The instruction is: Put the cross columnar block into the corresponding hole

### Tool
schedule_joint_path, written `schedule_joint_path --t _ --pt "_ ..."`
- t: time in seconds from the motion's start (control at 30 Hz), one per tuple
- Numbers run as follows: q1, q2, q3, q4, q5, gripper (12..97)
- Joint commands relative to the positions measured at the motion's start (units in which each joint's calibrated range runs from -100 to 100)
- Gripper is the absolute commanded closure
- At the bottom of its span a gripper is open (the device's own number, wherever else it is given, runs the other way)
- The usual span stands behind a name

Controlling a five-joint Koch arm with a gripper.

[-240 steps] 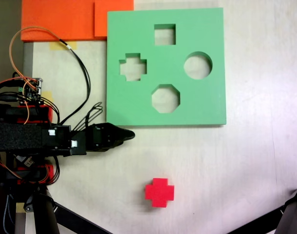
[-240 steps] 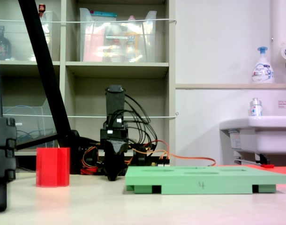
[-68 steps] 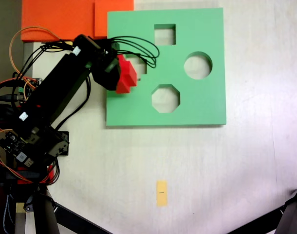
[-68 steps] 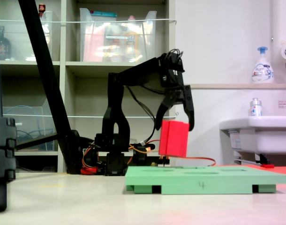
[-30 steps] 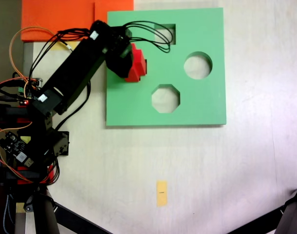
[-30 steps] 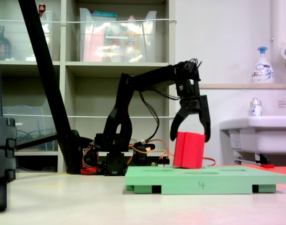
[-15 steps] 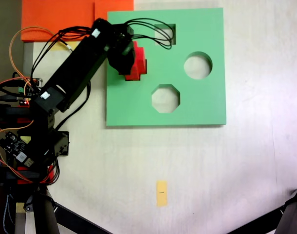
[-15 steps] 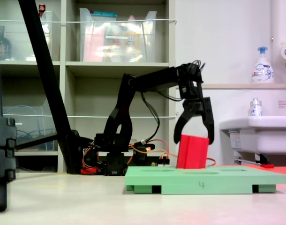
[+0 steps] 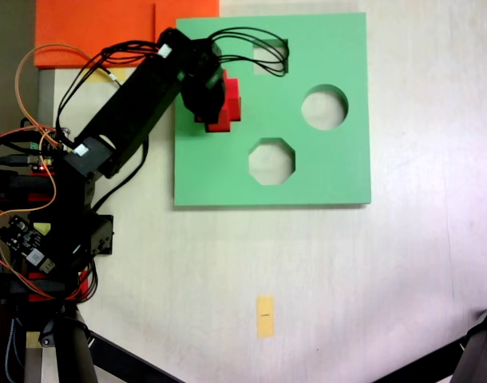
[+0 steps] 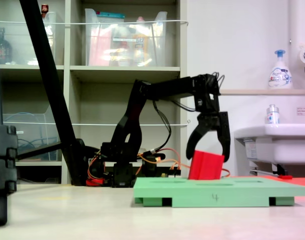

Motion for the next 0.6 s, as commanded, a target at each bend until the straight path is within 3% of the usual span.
schedule_joint_path --t 0.0,0.17,0.33,0.47,0.57 --pt "0.2 0.2 2.7 4.6 -0.8 66.2" --pt "0.1 2.3 1.2 4.6 -1.1 53.9" --pt "0.2 2.1 -2.3 4.9 -1.1 53.8" --pt "0.5 -3.9 -3.4 4.9 -1.1 46.2" --pt "0.8 -7.0 -3.2 5.4 -1.1 45.6"
